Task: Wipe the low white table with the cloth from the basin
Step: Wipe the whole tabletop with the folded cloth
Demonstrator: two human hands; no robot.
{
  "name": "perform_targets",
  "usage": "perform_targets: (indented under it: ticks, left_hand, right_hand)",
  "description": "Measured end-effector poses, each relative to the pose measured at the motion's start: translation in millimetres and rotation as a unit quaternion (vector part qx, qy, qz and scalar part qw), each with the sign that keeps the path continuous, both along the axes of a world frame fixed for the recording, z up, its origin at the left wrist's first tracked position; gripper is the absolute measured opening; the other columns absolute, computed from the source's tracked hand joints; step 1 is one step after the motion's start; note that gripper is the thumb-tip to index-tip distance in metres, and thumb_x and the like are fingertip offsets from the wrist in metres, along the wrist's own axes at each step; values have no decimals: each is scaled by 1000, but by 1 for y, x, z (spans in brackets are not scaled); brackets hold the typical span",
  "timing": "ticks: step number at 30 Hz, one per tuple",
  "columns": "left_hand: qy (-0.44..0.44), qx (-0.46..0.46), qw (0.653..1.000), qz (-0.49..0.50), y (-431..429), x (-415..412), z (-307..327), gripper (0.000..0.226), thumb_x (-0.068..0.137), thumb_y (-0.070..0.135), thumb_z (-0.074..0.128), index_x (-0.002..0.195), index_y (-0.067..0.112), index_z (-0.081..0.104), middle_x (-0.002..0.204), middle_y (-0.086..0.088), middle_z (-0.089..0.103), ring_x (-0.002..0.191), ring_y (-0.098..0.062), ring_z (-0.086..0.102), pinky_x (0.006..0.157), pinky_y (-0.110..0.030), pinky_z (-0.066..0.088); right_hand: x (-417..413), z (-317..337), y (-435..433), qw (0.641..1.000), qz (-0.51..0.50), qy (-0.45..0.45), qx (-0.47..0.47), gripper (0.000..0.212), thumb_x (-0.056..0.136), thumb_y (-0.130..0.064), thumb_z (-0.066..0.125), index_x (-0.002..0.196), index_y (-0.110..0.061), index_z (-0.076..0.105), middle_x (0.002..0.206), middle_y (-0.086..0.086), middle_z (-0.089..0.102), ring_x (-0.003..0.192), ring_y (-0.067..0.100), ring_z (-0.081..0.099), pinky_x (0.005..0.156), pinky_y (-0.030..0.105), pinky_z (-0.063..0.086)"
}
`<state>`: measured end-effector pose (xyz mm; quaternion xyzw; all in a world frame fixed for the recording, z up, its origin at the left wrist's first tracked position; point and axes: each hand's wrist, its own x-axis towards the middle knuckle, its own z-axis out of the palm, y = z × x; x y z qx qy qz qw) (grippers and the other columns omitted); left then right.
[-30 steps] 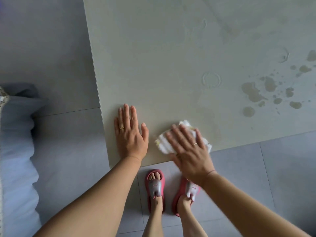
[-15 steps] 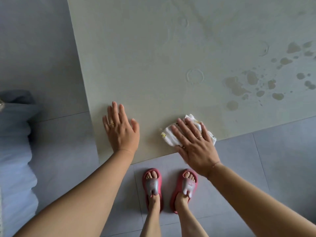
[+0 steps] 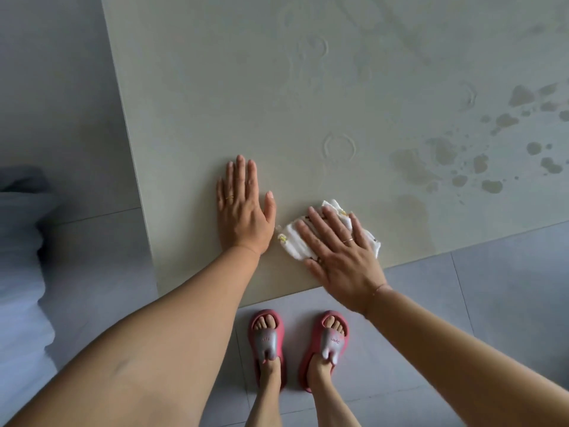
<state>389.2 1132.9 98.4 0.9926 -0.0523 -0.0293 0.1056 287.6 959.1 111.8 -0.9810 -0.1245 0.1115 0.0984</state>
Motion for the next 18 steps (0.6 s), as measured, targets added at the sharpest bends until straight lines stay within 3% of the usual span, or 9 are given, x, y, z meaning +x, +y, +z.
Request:
perform_targets:
  ticks: [2,4,6,7,9,11,14,16,18]
  left_hand:
    - [2,2,1000,4,-1,2,1,63,91,38,28,147,10,29,155,-10,23,143,-28,22,116,-44,17]
    - [7,0,1000,7,-2,1,2,63,91,38,30,147,9,30,155,-10,24,143,-28,22,115,-44,18]
    - [5,3,1000,8,-2,1,2,63,90,37,31,146,9,31,155,-11,25,143,-28,23,115,-44,19]
    - [7,3,1000,9,-2,1,2,63,90,37,31,146,9,31,155,-11,25,143,-28,24,115,-44,19]
    - [11,0,1000,10,-2,2,3,64,87,35,32,145,9,33,154,-12,27,142,-29,25,115,-45,21]
    - [12,-6,1000,8,-2,3,4,66,83,32,32,145,8,33,153,-13,28,142,-30,26,115,-46,22]
    - [10,-17,1000,6,-1,3,5,67,81,29,33,145,8,34,153,-13,28,142,-30,26,115,-45,22]
    - [0,-16,1000,8,-1,3,6,64,83,26,35,144,7,36,152,-13,30,141,-30,28,114,-45,23]
    - [3,-17,1000,11,-2,3,6,63,84,26,36,144,7,36,152,-13,31,141,-29,28,114,-44,23]
  right_hand:
    - [28,-2,-36,1000,3,1,-20,58,95,-52,21,150,-32,17,158,-3,15,146,21,8,117,46,2]
    - [58,-3,-61,990,-140,7,-13,58,94,-51,18,150,-33,13,159,-3,11,147,18,2,116,44,-3]
    - [77,-4,-52,956,-293,19,-1,60,93,-49,15,150,-31,7,160,-2,2,146,17,-7,117,46,-8]
    - [80,-3,-35,946,-324,25,1,62,92,-49,15,150,-29,5,160,0,-1,146,19,-8,116,48,-10]
    - [71,-2,5,965,-260,13,11,64,92,-51,16,150,-26,9,159,1,-1,147,22,-4,114,51,-9]
    - [53,0,31,995,-102,-1,19,61,94,-50,21,150,-25,17,158,1,9,146,24,3,116,52,-1]
    - [67,-3,3,999,34,-18,2,57,96,-47,25,149,-28,22,157,-1,19,146,22,11,117,49,7]
    - [94,-5,-27,999,11,-25,-20,57,95,-47,24,149,-30,21,157,0,20,146,22,12,115,48,7]
    - [126,-7,-51,994,-104,-15,-15,58,94,-47,20,149,-29,20,158,1,18,146,21,8,115,48,3]
